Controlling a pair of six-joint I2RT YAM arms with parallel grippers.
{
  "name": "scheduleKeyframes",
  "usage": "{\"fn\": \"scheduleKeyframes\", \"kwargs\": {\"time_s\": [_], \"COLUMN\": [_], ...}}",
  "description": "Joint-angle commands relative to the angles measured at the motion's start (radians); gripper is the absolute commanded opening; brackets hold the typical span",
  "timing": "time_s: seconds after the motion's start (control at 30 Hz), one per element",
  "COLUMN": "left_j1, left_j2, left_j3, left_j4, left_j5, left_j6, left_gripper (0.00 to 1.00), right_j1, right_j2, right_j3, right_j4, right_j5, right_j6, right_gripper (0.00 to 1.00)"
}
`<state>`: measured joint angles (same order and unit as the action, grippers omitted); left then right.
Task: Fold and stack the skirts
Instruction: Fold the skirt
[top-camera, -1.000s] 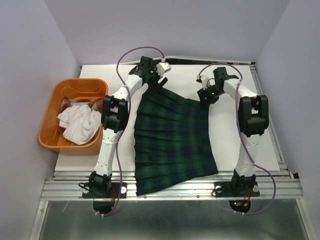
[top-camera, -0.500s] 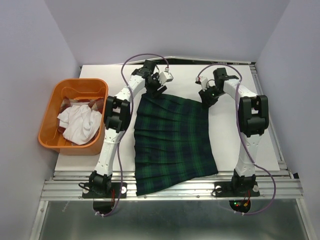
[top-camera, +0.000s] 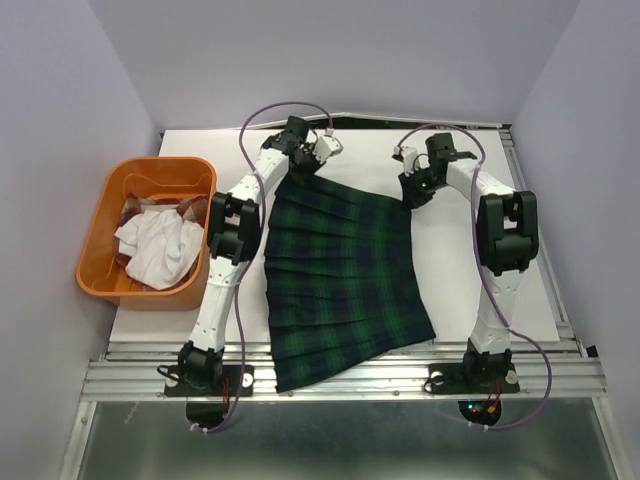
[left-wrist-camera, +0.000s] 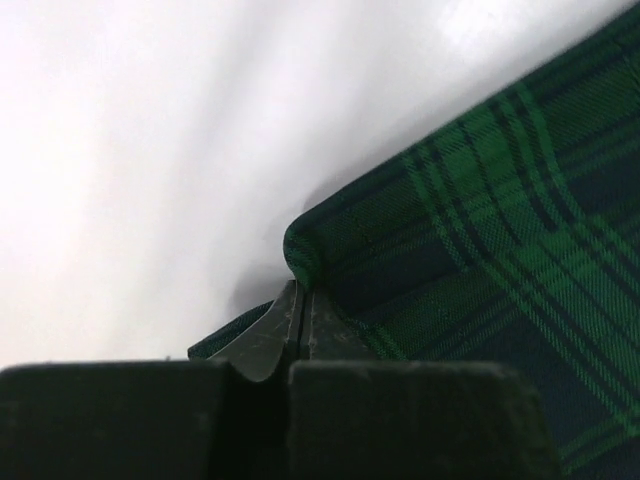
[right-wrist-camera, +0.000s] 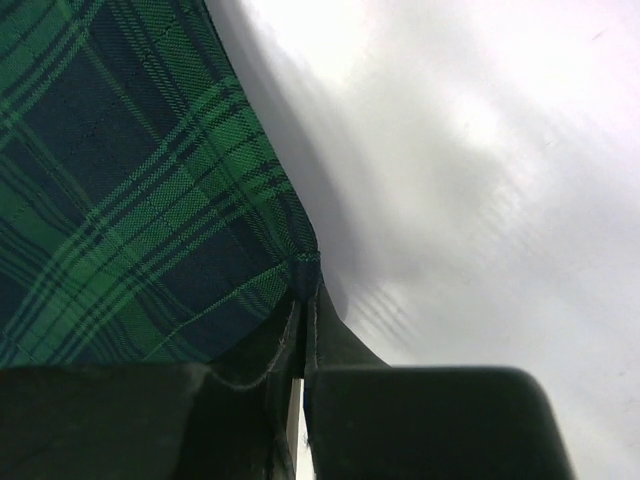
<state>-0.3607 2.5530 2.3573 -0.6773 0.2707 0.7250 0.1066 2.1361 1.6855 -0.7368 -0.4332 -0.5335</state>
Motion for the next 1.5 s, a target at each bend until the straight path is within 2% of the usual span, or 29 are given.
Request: {"fn": "scheduleKeyframes", "kwargs": {"time_s": [0.0, 0.1, 0.17, 0.27, 0.33, 0.47, 0.63, 0.8, 0.87, 0.9, 1.0, 1.2, 1.3, 1.4, 1.47], "left_j1": [0.051, 0.080, 0.094, 0.098, 0.098, 0.086, 0.033, -0.085, -0.139, -0.196, -0.276, -0.377, -0.428, -0.446, -0.448], "left_j2": [-0.036, -0.068, -0.083, -0.096, -0.158, -0.357, -0.716, -0.996, -1.112, -1.186, -1.296, -1.349, -1.349, -1.295, -1.217], "left_j3": [0.071, 0.060, 0.062, 0.134, 0.122, -0.079, -0.553, -1.014, -1.123, -1.227, -1.407, -1.624, -1.700, -1.713, -1.667], "left_j4": [0.278, 0.479, 0.604, 0.659, 0.664, 0.648, 0.622, 0.670, 0.668, 0.662, 0.638, 0.570, 0.590, 0.596, 0.540], "left_j5": [-0.166, -0.220, -0.232, -0.255, -0.216, -0.173, -0.172, -0.255, -0.298, -0.321, -0.367, -0.335, -0.312, -0.318, -0.291], "left_j6": [-0.139, -0.286, -0.320, -0.305, -0.294, -0.240, -0.130, -0.085, -0.059, -0.053, -0.047, -0.117, -0.113, -0.107, -0.118], "left_gripper": [0.00, 0.00, 0.00, 0.00, 0.00, 0.00, 0.00, 0.00, 0.00, 0.00, 0.00, 0.00, 0.00, 0.00, 0.00], "right_j1": [-0.016, -0.054, -0.068, -0.091, -0.091, -0.091, -0.091, -0.091, -0.091, -0.091, -0.091, -0.091, -0.091, -0.065, -0.065], "right_j2": [-0.007, 0.013, 0.013, -0.004, -0.047, -0.169, -0.340, -0.516, -0.570, -0.617, -0.709, -0.817, -0.837, -0.843, -0.831], "right_j3": [0.071, 0.164, 0.196, 0.239, 0.232, 0.131, -0.149, -0.366, -0.479, -0.515, -0.652, -0.952, -1.021, -1.086, -1.104], "right_j4": [0.169, 0.230, 0.247, 0.261, 0.263, 0.274, 0.350, 0.413, 0.447, 0.450, 0.450, 0.494, 0.493, 0.508, 0.530], "right_j5": [0.158, 0.198, 0.202, 0.169, 0.143, 0.062, -0.013, -0.016, -0.013, -0.012, -0.025, -0.042, -0.052, -0.041, -0.018], "right_j6": [0.157, 0.222, 0.245, 0.219, 0.179, 0.045, -0.084, -0.272, -0.336, -0.361, -0.460, -0.575, -0.626, -0.640, -0.629], "right_gripper": [0.01, 0.01, 0.01, 0.01, 0.01, 0.01, 0.01, 0.01, 0.01, 0.01, 0.01, 0.01, 0.01, 0.01, 0.01]}}
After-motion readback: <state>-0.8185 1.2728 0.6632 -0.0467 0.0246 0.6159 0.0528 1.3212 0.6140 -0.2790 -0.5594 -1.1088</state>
